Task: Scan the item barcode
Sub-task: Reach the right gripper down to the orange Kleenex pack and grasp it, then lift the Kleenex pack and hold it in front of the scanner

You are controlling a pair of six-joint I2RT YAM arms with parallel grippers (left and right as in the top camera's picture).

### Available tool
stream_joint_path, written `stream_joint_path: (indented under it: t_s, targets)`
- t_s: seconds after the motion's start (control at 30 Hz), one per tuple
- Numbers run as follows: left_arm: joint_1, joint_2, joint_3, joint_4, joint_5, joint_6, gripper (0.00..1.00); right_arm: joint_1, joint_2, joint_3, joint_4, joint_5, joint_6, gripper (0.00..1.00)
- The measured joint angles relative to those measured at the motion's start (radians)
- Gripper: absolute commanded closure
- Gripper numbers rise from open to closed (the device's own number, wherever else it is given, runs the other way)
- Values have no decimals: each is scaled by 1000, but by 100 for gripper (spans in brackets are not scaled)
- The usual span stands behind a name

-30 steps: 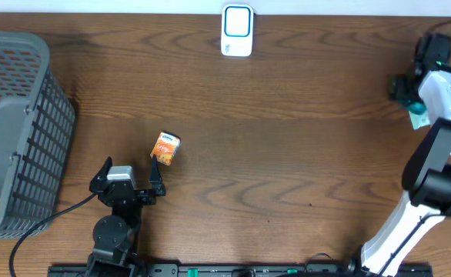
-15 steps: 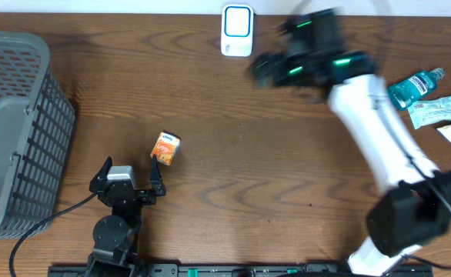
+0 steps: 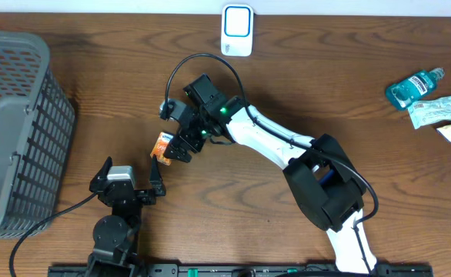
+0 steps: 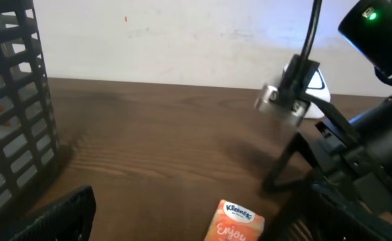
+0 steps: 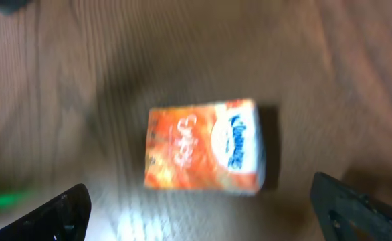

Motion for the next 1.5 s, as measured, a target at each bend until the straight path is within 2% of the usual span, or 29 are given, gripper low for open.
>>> stream_joint_path:
  t_s: [0.33, 0.5, 0.53, 0.57, 0.63, 0.73, 0.9, 1.0, 1.13, 1.27, 1.37, 1.5]
  targets:
    - [0, 0, 0, 0, 0, 0, 2, 13, 50, 1, 171, 32, 10, 1]
    - [0, 0, 0, 0, 0, 0, 2, 17, 159, 63, 189, 39, 37, 12]
    - [0, 0, 0, 0, 0, 0, 2, 17, 167, 77, 191, 41, 44, 25]
    - [0, 0, 0, 0, 0, 0, 2, 18, 174, 88, 188, 42, 53, 47]
    - [0, 0, 0, 0, 0, 0, 2, 18, 179, 94, 162, 45, 63, 72]
    - [0, 0, 0, 0, 0, 0, 2, 22, 179, 110, 93, 60, 75, 98]
    - [0, 0, 0, 0, 0, 0, 2, 21, 173, 146, -10, 99, 96, 99]
    - [0, 0, 0, 0, 0, 0, 2, 12, 142, 146, -113, 155, 177, 99]
    - [0, 0, 0, 0, 0, 0, 2, -51, 82, 136, -301, 241, 355, 99]
    - [0, 0, 0, 0, 0, 0, 2, -190, -56, 120, -644, 280, 645, 99]
    - [0, 0, 0, 0, 0, 0, 2, -235, -126, 119, -769, 257, 720, 99]
    - [0, 0, 0, 0, 0, 0, 2, -275, -221, 120, -1025, 201, 778, 99]
